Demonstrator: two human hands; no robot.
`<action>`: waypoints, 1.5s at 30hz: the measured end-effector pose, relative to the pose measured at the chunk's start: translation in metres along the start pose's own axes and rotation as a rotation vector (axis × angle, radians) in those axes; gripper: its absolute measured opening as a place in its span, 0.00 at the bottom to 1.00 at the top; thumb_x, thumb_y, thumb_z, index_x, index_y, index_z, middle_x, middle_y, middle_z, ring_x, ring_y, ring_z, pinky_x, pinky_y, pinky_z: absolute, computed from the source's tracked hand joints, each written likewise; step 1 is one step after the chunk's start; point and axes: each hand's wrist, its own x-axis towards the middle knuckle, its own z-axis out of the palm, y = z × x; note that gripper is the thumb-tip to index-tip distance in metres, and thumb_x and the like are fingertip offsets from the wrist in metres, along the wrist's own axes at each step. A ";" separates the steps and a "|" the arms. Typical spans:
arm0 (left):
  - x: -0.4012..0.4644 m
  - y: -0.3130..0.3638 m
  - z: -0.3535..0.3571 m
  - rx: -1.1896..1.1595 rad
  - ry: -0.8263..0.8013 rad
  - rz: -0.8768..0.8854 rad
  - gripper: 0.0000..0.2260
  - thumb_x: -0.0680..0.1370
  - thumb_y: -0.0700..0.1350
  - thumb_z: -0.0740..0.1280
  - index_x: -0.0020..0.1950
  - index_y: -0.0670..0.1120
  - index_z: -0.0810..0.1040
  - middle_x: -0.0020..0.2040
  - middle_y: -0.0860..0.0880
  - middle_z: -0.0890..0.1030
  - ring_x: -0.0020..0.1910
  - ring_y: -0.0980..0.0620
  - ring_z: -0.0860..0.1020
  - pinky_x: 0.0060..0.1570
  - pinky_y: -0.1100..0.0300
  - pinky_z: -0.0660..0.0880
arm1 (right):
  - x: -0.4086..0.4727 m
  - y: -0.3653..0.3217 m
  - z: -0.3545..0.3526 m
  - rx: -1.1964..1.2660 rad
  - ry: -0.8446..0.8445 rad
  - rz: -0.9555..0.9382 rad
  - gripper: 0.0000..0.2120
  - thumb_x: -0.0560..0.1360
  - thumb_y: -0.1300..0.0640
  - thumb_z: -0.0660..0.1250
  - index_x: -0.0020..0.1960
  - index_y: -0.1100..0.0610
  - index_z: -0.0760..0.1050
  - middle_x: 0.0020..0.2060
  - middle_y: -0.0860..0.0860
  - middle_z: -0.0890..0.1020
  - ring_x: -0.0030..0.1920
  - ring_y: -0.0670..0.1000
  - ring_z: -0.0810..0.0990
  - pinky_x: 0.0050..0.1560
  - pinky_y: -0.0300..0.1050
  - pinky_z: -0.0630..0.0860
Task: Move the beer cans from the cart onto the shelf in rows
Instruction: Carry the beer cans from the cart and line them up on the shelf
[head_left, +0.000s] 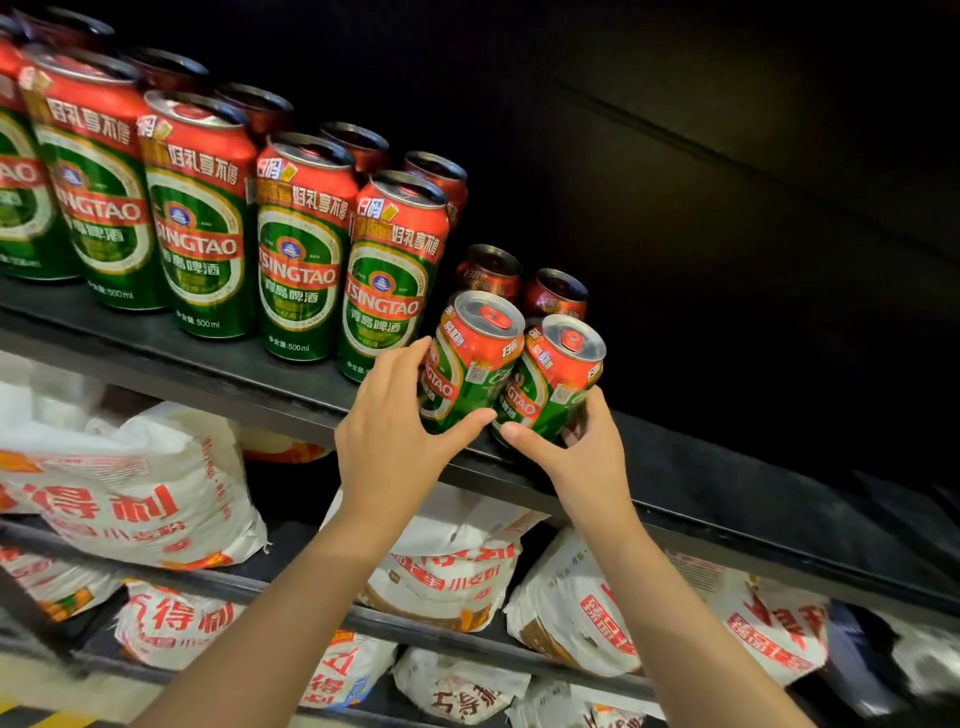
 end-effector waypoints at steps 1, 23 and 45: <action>0.000 0.000 0.000 0.010 0.003 0.012 0.34 0.68 0.69 0.62 0.67 0.51 0.68 0.61 0.54 0.73 0.58 0.55 0.75 0.44 0.55 0.78 | 0.001 0.001 0.000 0.005 0.022 0.002 0.35 0.63 0.51 0.79 0.65 0.47 0.67 0.57 0.38 0.77 0.58 0.38 0.76 0.53 0.30 0.73; -0.001 0.002 0.000 0.006 0.060 -0.003 0.32 0.69 0.67 0.64 0.65 0.49 0.72 0.58 0.54 0.75 0.57 0.55 0.74 0.42 0.62 0.71 | -0.003 -0.003 0.002 -0.031 0.008 -0.007 0.29 0.65 0.50 0.77 0.61 0.46 0.70 0.56 0.40 0.80 0.57 0.40 0.78 0.56 0.38 0.74; -0.003 -0.003 0.005 -0.003 0.071 0.033 0.30 0.70 0.66 0.65 0.64 0.47 0.70 0.58 0.52 0.75 0.56 0.53 0.76 0.39 0.53 0.80 | -0.002 -0.003 0.000 -0.061 -0.009 -0.021 0.25 0.66 0.52 0.76 0.61 0.48 0.72 0.53 0.42 0.81 0.55 0.41 0.79 0.56 0.38 0.75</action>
